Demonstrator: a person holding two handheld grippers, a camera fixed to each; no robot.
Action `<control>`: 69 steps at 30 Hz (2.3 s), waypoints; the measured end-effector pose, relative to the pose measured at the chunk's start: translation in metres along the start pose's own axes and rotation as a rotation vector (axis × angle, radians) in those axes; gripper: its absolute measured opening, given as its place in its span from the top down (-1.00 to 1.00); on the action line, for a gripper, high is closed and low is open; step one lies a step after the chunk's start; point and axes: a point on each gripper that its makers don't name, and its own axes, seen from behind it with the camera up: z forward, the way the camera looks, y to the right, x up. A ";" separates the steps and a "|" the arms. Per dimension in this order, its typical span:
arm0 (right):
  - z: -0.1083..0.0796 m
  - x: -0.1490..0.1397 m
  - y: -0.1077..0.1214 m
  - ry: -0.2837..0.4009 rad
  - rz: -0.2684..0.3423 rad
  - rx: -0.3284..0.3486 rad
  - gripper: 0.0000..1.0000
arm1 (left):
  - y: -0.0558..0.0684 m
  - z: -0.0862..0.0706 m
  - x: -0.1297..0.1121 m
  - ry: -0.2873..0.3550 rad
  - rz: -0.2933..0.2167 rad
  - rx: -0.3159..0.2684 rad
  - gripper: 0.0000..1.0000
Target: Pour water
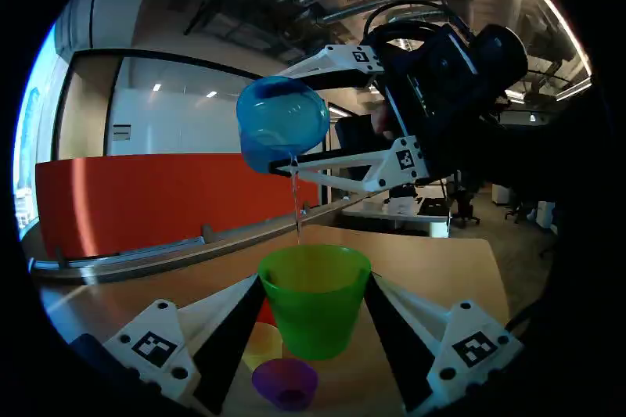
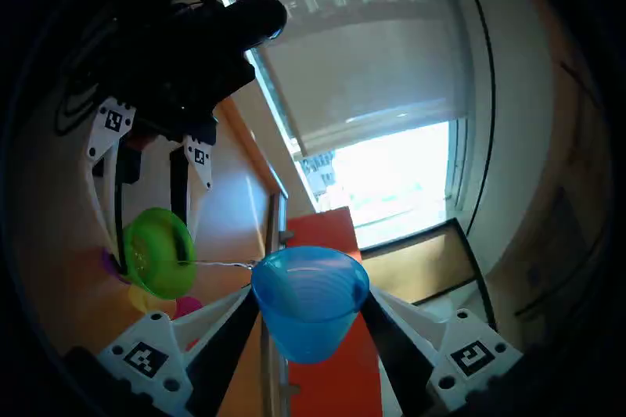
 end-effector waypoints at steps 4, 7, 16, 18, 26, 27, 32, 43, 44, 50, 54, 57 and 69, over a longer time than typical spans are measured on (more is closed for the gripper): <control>0.000 0.000 0.001 0.001 -0.005 -0.002 -0.79 | 0.000 0.000 0.000 0.001 0.000 0.000 -0.72; 0.000 0.000 0.002 0.000 -0.010 -0.004 -0.79 | 0.000 -0.001 0.001 0.002 0.000 0.001 -0.72; 0.001 0.000 0.004 -0.002 -0.024 -0.011 -0.79 | 0.000 -0.001 0.001 0.003 -0.003 0.000 -0.72; 0.001 0.000 0.004 -0.002 -0.025 -0.011 -0.79 | 0.000 -0.001 0.001 0.003 -0.002 -0.001 -0.72; 0.002 0.001 0.004 -0.003 -0.035 -0.014 -0.79 | 0.001 -0.001 0.001 0.007 -0.011 -0.002 -0.72; 0.002 0.001 0.004 -0.003 -0.035 -0.014 -0.79 | 0.001 -0.001 0.001 0.007 -0.011 -0.001 -0.72; 0.001 0.001 0.004 -0.002 -0.040 -0.016 -0.79 | 0.002 -0.001 0.001 0.007 -0.011 -0.002 -0.72; -0.001 0.002 0.006 -0.003 -0.061 -0.021 -0.79 | 0.001 0.000 0.002 0.010 -0.018 -0.004 -0.72; -0.001 0.002 0.007 -0.004 -0.062 -0.023 -0.79 | 0.001 0.000 0.001 0.010 -0.019 -0.004 -0.72; 0.000 0.002 0.008 -0.002 -0.068 -0.023 -0.79 | 0.000 0.000 0.002 0.010 -0.018 -0.002 -0.72; 0.000 0.002 0.008 -0.001 -0.075 -0.023 -0.79 | 0.000 0.000 0.003 0.012 -0.019 -0.001 -0.72; -0.001 0.002 0.008 -0.002 -0.083 -0.022 -0.79 | 0.000 0.000 0.003 0.012 -0.020 -0.002 -0.72; -0.001 0.003 0.009 -0.003 -0.106 -0.024 -0.79 | 0.000 -0.001 0.004 0.016 -0.019 -0.002 -0.72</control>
